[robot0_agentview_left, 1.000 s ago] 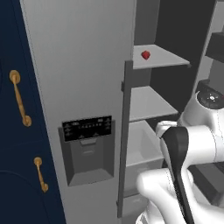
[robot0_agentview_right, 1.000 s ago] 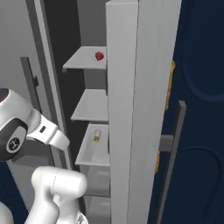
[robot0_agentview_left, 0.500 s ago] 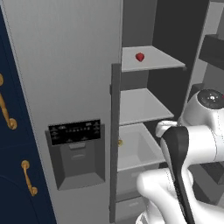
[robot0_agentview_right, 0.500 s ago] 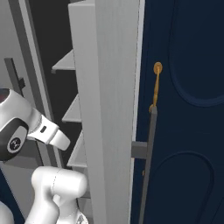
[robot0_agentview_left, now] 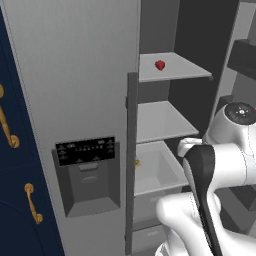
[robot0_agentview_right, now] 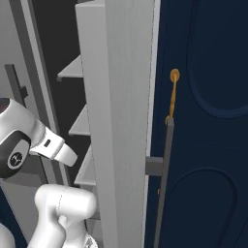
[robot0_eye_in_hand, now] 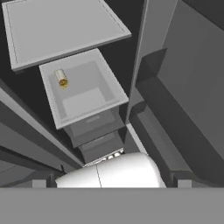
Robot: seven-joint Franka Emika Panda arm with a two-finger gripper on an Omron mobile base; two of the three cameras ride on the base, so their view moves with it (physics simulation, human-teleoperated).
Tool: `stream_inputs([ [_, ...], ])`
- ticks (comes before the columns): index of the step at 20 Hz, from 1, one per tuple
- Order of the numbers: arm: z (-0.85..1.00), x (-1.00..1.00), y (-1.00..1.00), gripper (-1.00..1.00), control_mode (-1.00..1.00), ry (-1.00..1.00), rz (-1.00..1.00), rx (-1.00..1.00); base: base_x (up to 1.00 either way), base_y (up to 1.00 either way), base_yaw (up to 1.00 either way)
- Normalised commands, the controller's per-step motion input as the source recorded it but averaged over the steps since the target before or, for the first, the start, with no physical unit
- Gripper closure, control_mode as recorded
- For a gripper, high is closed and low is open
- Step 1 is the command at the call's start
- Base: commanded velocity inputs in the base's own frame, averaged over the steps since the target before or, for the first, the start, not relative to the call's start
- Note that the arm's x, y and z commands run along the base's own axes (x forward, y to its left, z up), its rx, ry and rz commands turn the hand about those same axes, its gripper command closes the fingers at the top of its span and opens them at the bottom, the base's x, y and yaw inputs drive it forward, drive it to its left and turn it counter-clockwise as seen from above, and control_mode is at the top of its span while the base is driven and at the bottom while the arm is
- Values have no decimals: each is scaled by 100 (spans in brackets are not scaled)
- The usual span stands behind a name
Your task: Take the strawberry from the fridge and place it on top of the pancake, located on the dining counter.
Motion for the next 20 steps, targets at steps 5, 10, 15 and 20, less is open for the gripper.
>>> stream_inputs([
  [5,10,24,3,-100,-100,-12,18,-2,0,0,0],
  [10,61,40,6,-100,-100,-25,28,-1,0,0,0],
  [15,69,13,5,-100,-100,-28,11,-3,0,0,0],
  [20,71,54,0,-100,-100,-12,-4,-9,0,0,0],
])
